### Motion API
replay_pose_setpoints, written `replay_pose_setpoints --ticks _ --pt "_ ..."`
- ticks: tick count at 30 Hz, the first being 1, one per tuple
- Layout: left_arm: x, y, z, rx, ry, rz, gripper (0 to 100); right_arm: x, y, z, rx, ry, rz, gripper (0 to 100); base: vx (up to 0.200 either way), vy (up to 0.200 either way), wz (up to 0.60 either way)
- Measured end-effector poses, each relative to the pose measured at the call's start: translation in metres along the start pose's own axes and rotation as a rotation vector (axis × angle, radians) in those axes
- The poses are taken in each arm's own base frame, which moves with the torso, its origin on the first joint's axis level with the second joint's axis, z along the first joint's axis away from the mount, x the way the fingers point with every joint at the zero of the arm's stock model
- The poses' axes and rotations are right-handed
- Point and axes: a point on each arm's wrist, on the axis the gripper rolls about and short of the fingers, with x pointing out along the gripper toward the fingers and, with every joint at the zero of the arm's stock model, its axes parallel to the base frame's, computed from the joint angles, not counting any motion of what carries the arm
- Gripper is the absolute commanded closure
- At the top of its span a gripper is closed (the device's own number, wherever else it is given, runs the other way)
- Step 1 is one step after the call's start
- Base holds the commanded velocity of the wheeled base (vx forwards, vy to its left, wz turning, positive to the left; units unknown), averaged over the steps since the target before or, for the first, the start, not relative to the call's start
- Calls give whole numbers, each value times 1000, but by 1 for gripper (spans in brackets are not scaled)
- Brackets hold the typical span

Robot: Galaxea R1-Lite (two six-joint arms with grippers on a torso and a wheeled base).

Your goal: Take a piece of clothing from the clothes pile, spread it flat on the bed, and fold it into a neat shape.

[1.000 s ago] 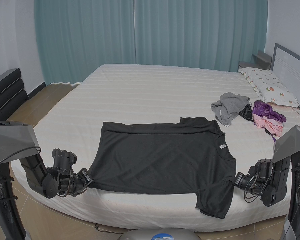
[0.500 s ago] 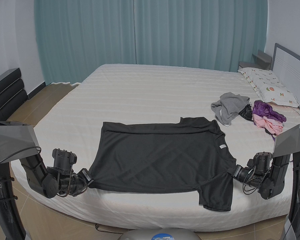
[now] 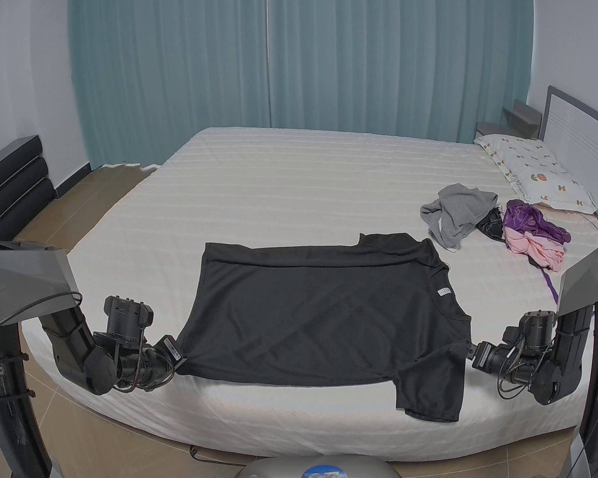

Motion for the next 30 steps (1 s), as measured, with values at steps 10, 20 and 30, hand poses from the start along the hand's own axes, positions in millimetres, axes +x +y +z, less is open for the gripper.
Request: replay_pose_setpoints --ticks 10,20,30 --pt "0 0 0 0 -1 -1 100 -12 -4 -23 -90 93 26 0 0 0 0" --pt "0 -1 1 0 -1 -2 100 0 -2 -36 -140 135 56 0 0 0 0" --pt "0 -1 1 0 -2 -3 100 5 1 -35 -145 133 79 100 0 0 0"
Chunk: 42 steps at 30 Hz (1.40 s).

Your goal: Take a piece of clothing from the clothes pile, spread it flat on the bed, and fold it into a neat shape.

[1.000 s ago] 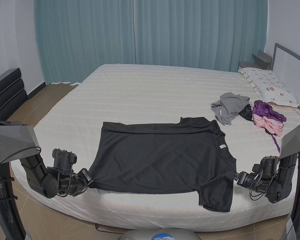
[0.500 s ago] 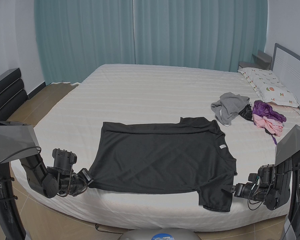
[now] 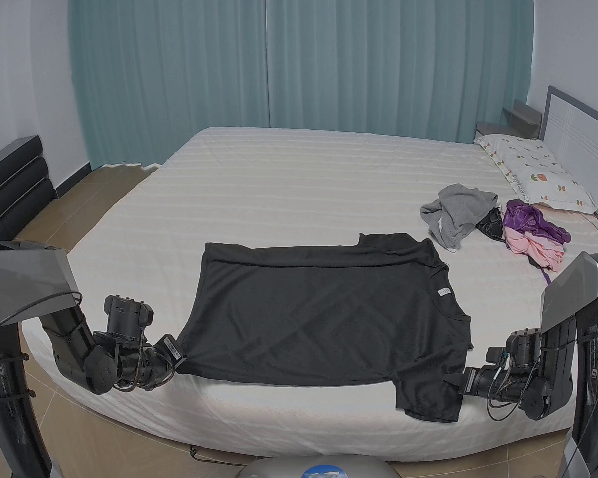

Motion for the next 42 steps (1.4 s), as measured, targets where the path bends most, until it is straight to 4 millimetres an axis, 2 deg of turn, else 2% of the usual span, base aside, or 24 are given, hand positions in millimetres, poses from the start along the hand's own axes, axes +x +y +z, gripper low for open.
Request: replay_pose_setpoints --ticks 10,22,29,42 --pt "0 0 0 0 0 0 100 -22 -12 5 58 -16 -10 100 0 0 0" --pt "-9 4 -4 15 5 16 100 -52 -1 -8 92 68 54 100 0 0 0" --pt "-15 9 -9 76 16 35 100 -58 -2 -6 97 53 53 100 0 0 0" --pt "-28 15 -15 163 29 52 100 -73 0 -15 134 186 3 100 0 0 0"
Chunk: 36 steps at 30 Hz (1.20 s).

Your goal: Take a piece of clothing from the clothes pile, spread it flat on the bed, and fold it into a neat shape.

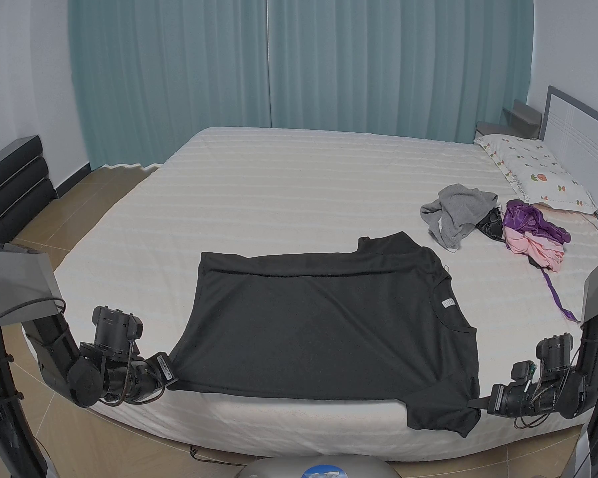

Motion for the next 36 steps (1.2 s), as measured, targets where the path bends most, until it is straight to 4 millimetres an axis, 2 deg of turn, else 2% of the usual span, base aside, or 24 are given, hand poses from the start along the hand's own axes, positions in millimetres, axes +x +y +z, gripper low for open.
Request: replay_pose_setpoints --ticks 10,16,24,36 --pt "-15 8 -11 123 27 22 100 -19 0 -10 -51 95 -46 100 0 0 0" --pt "-25 16 -22 192 108 76 100 -27 1 -11 -52 108 -55 100 0 0 0" --pt "-39 16 -30 242 172 106 100 -35 4 -18 -80 162 -64 100 0 0 0" --pt "-51 16 -38 307 233 127 100 -49 14 -18 -122 144 -52 100 0 0 0"
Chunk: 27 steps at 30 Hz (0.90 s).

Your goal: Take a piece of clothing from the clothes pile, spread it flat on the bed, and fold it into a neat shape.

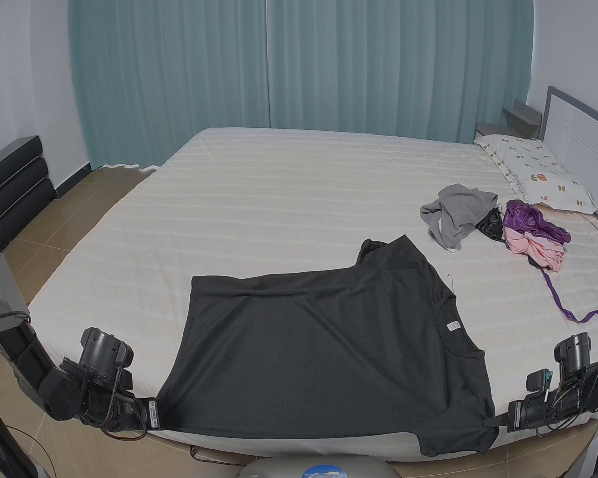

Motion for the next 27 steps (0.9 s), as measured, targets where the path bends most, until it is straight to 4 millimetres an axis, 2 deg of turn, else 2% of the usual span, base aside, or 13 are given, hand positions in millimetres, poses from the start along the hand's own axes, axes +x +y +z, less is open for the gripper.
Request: replay_pose_setpoints --ticks 6,12,17,20,27 --pt "-4 -8 12 -15 -57 -23 100 -1 2 7 -25 -59 7 100 0 0 0" --pt "-10 -21 41 -128 -180 -50 100 1 3 34 -8 -185 22 100 0 0 0" --pt "-15 -26 60 -154 -270 -42 100 4 9 51 -40 -249 46 100 0 0 0" --pt "-18 -27 66 -164 -296 -43 100 5 13 58 -55 -267 57 100 0 0 0" --pt "-22 -26 67 -177 -310 -48 100 1 20 64 -82 -302 74 100 0 0 0"
